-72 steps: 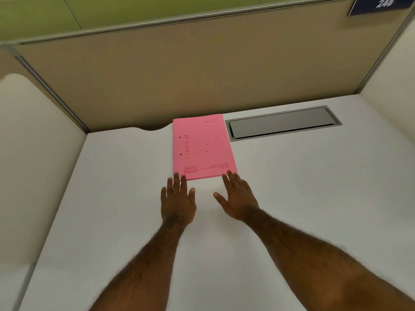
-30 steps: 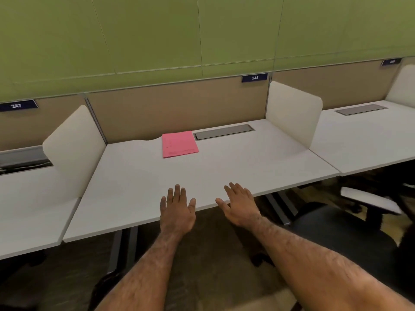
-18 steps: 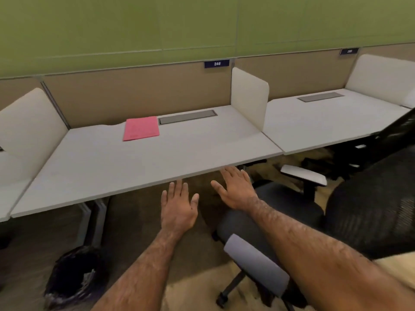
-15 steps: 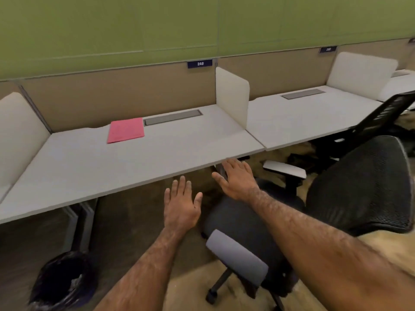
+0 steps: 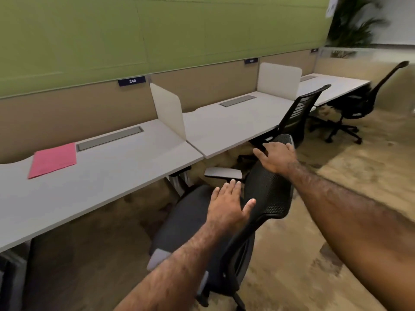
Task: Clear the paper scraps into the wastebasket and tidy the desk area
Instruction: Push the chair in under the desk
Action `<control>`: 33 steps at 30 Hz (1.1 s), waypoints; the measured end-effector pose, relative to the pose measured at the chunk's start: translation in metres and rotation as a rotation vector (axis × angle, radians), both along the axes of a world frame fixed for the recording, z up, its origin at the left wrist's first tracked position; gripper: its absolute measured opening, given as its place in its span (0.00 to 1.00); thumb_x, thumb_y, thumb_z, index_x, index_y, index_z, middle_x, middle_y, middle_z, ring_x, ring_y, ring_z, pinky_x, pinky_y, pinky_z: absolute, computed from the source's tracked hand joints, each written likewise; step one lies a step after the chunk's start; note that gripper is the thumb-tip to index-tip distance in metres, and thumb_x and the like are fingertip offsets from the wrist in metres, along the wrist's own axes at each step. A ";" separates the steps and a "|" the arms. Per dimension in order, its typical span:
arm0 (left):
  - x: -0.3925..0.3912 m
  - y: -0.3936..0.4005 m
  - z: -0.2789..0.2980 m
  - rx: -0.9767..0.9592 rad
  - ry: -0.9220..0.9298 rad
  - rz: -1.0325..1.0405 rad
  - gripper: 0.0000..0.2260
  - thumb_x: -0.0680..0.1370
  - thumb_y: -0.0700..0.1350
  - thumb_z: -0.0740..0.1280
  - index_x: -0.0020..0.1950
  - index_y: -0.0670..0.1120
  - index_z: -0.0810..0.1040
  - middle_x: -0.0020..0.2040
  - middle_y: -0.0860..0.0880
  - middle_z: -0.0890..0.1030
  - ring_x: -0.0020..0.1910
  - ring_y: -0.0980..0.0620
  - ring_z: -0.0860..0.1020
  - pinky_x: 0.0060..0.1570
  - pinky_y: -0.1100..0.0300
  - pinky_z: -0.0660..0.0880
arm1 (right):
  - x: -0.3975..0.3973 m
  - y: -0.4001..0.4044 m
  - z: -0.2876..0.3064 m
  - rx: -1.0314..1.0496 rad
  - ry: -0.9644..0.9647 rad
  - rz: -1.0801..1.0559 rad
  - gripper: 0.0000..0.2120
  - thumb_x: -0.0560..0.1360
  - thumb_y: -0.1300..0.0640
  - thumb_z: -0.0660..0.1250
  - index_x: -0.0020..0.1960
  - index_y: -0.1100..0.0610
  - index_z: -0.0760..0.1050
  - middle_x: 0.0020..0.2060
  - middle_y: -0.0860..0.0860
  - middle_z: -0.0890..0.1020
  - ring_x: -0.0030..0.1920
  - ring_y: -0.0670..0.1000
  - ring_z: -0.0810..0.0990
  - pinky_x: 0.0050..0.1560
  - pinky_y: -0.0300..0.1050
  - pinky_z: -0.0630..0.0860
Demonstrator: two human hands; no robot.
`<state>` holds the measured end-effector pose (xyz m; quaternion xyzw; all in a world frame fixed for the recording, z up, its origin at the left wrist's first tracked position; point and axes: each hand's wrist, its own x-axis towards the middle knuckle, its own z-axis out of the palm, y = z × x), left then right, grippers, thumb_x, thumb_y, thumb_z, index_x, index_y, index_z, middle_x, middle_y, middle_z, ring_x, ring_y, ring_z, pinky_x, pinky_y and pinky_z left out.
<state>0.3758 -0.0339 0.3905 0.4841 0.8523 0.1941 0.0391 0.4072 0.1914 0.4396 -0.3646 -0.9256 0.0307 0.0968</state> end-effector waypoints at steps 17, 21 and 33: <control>0.066 0.055 0.021 -0.270 -0.179 0.076 0.31 0.74 0.61 0.66 0.69 0.41 0.67 0.57 0.44 0.78 0.53 0.44 0.77 0.46 0.51 0.76 | 0.050 0.014 -0.040 -0.150 -0.198 -0.108 0.32 0.78 0.39 0.51 0.78 0.51 0.53 0.79 0.49 0.50 0.78 0.49 0.46 0.75 0.54 0.44; 0.055 0.021 0.023 -0.300 -0.123 -0.018 0.22 0.74 0.60 0.65 0.59 0.45 0.72 0.48 0.46 0.77 0.44 0.47 0.75 0.39 0.54 0.73 | 0.063 -0.008 -0.041 -0.110 -0.143 -0.087 0.31 0.76 0.40 0.54 0.76 0.53 0.60 0.77 0.49 0.58 0.77 0.48 0.51 0.76 0.53 0.45; -0.019 -0.130 0.023 -0.455 -0.012 -0.078 0.16 0.68 0.53 0.66 0.54 0.51 0.76 0.49 0.50 0.81 0.47 0.48 0.79 0.50 0.50 0.79 | 0.092 -0.153 -0.048 0.081 0.030 0.009 0.20 0.75 0.36 0.56 0.55 0.49 0.75 0.55 0.50 0.78 0.62 0.55 0.72 0.66 0.52 0.64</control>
